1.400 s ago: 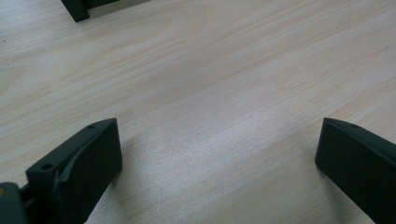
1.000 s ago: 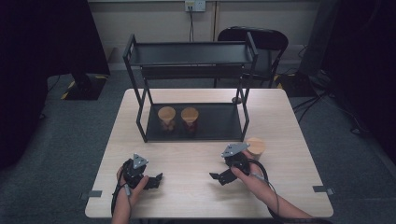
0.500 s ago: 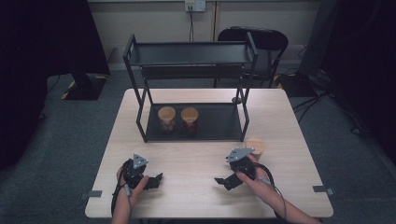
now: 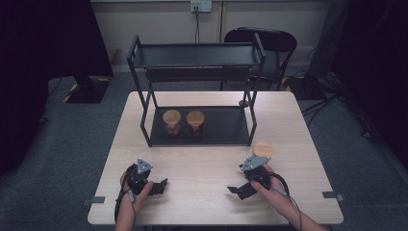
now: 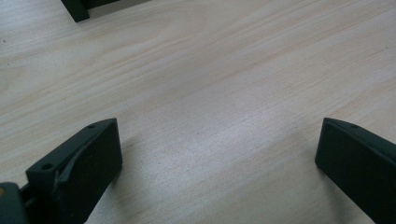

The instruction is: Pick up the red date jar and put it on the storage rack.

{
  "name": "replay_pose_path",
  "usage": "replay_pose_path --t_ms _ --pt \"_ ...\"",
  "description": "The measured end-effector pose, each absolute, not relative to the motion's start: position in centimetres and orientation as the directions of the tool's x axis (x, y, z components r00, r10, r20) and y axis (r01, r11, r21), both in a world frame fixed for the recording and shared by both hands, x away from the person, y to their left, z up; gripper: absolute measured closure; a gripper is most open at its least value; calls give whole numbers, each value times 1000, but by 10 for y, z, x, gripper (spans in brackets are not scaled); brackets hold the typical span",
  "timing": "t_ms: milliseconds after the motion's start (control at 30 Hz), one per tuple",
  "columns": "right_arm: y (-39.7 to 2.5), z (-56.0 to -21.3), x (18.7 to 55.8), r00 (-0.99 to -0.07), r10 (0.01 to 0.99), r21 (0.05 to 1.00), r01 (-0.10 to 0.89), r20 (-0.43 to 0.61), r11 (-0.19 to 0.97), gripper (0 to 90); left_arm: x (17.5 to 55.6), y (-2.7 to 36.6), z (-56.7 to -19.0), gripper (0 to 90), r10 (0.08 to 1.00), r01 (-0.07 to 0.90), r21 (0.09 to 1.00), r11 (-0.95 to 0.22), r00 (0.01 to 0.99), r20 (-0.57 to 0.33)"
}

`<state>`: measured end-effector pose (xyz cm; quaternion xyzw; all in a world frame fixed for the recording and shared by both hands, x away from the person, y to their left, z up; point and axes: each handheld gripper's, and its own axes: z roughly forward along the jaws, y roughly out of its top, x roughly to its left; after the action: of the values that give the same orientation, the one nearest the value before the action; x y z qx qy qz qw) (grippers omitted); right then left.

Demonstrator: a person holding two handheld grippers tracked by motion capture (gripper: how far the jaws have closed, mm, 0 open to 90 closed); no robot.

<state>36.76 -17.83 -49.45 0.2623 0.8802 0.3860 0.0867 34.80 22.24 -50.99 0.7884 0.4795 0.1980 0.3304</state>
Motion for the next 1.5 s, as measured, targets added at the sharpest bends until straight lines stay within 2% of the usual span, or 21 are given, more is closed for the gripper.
replay_pose_path --t_ms 600,1500 --pt "-199 -494 362 -849 528 724 370 10 582 29 348 222 -510 2 887 625 711 -322 462 -5" --pt "-230 -495 358 -840 542 715 393 23 578 29 348 222 -510 2 887 625 711 -322 462 -5"
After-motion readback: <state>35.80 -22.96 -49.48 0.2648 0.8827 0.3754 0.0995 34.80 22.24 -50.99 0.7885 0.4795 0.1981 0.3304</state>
